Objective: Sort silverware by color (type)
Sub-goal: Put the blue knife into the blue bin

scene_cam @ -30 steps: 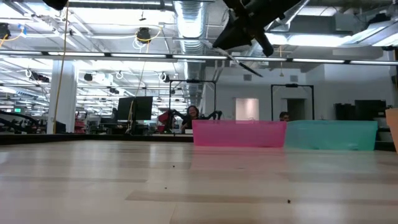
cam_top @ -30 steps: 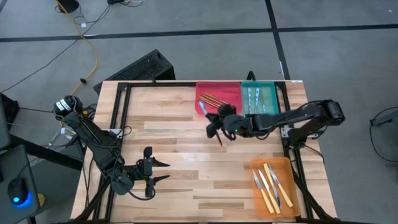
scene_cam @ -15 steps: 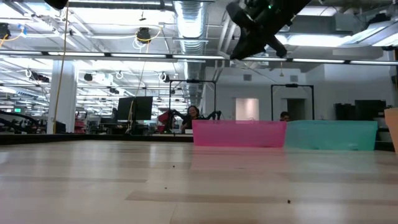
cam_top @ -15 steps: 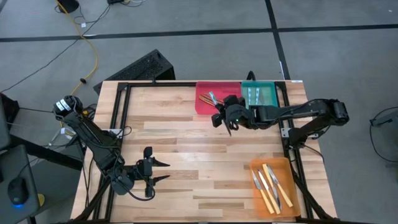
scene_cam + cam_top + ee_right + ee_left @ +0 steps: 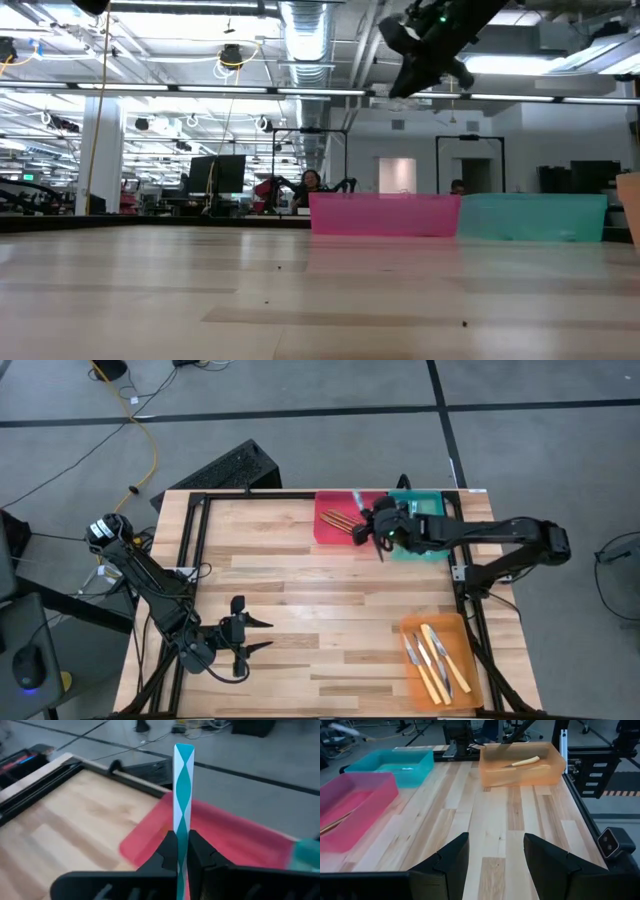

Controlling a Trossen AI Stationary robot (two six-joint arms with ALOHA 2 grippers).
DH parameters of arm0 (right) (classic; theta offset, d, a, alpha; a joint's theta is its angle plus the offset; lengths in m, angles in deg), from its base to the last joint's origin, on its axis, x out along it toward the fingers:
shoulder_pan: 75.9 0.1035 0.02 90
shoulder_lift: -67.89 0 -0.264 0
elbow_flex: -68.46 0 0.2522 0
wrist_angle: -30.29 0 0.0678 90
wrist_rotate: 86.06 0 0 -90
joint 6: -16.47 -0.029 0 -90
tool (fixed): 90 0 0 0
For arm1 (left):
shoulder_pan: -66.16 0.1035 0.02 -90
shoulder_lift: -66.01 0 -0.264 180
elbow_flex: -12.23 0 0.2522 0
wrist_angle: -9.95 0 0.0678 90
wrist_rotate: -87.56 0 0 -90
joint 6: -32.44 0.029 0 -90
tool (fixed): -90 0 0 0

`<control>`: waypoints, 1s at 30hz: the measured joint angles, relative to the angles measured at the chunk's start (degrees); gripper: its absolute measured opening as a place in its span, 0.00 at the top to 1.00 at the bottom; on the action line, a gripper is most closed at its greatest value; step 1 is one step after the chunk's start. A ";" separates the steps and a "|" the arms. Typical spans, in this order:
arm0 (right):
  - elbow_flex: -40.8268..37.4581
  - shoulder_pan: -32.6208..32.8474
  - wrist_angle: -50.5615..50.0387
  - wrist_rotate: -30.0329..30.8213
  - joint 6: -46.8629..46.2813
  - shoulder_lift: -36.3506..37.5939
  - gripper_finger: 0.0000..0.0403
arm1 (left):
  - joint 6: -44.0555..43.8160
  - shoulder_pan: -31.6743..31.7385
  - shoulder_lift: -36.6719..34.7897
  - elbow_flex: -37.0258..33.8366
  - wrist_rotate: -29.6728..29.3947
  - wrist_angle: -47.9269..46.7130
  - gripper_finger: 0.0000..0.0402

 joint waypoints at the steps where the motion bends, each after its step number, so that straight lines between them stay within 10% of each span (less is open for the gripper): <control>1: 0.00 -0.56 -1.50 0.63 -0.11 1.01 0.96 | -0.14 0.00 0.00 0.00 0.00 -0.30 0.57; 15: -0.02 -9.89 -30.87 11.50 -17.62 4.18 0.95 | -1.05 0.00 0.00 0.00 -0.39 -0.71 0.57; 30: -0.04 -20.10 -34.88 10.63 -17.76 -5.92 0.91 | -0.71 -0.02 0.00 0.00 -0.48 -1.27 0.57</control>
